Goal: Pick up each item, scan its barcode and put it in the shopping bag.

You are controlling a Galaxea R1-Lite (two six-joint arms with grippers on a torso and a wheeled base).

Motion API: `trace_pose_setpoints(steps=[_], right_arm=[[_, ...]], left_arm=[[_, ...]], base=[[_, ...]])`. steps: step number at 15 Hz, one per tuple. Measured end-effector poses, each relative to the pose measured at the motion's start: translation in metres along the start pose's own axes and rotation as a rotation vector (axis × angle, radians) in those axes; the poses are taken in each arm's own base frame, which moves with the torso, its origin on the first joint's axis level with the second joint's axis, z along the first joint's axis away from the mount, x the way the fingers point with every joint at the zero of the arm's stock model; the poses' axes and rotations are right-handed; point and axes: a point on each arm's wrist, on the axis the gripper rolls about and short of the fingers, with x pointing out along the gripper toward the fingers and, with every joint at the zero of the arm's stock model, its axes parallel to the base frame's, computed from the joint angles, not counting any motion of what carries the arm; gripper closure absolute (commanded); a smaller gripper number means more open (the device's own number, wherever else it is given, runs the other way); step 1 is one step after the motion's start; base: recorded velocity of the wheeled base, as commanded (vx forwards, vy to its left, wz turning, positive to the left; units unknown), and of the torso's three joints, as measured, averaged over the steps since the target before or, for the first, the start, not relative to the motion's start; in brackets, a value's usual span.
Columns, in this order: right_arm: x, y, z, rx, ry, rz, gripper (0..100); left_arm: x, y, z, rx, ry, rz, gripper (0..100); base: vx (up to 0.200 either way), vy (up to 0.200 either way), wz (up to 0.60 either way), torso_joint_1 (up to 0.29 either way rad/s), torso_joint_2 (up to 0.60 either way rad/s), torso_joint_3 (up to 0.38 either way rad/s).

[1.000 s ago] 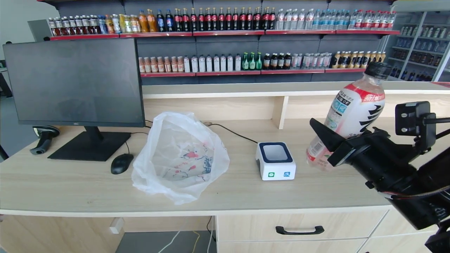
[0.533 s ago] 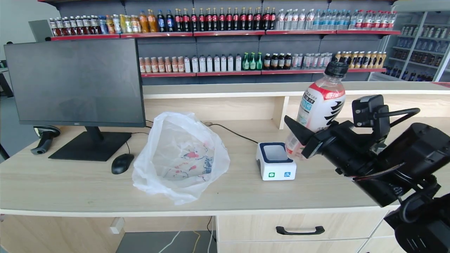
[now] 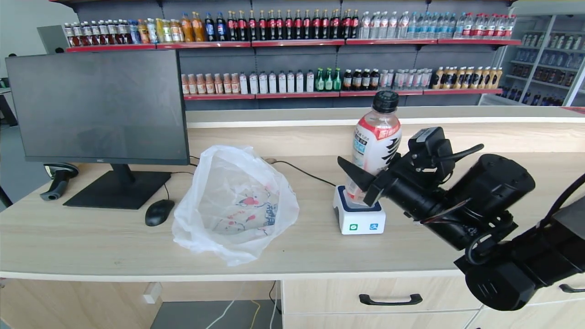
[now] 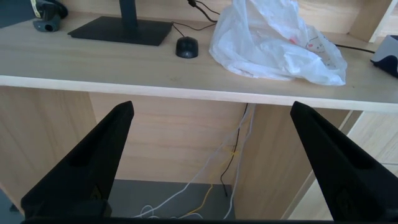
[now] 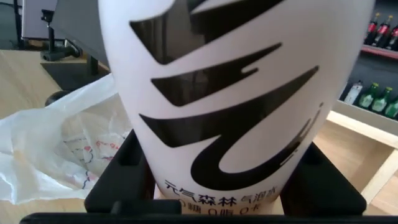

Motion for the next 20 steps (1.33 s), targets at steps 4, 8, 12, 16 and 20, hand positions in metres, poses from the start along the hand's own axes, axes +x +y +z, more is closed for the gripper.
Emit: trace_pose_setpoints(steps=[4, 8, 12, 16, 20], right_arm=[[-0.003, -0.019, -0.017, -0.148, 0.023, 0.06, 100], [-0.005, -0.026, -0.023, -0.288, 0.035, 0.056, 100], [-0.004, -0.024, -0.024, -0.404, 0.034, 0.062, 100], [-0.001, -0.023, -0.023, -0.527, 0.017, 0.068, 100], [0.002, -0.013, -0.029, -0.579, 0.016, 0.1, 100]], left_arm=[[0.0, 0.0, 0.0, 0.0, -0.001, 0.001, 0], [0.0, 0.0, 0.0, 0.0, -0.001, 0.001, 0], [0.0, 0.0, 0.0, 0.0, -0.002, 0.001, 0], [0.0, 0.0, 0.0, 0.0, -0.002, 0.001, 0], [0.0, 0.0, 0.0, -0.001, -0.002, 0.001, 0]], base=[[0.0, 0.0, 0.0, 0.0, 0.0, 0.0], [0.0, 0.0, 0.0, 0.0, 0.0, 0.0], [0.0, 0.0, 0.0, 0.0, 0.0, 0.0], [0.0, 0.0, 0.0, 0.0, 0.0, 0.0], [0.0, 0.0, 0.0, 0.0, 0.0, 0.0]])
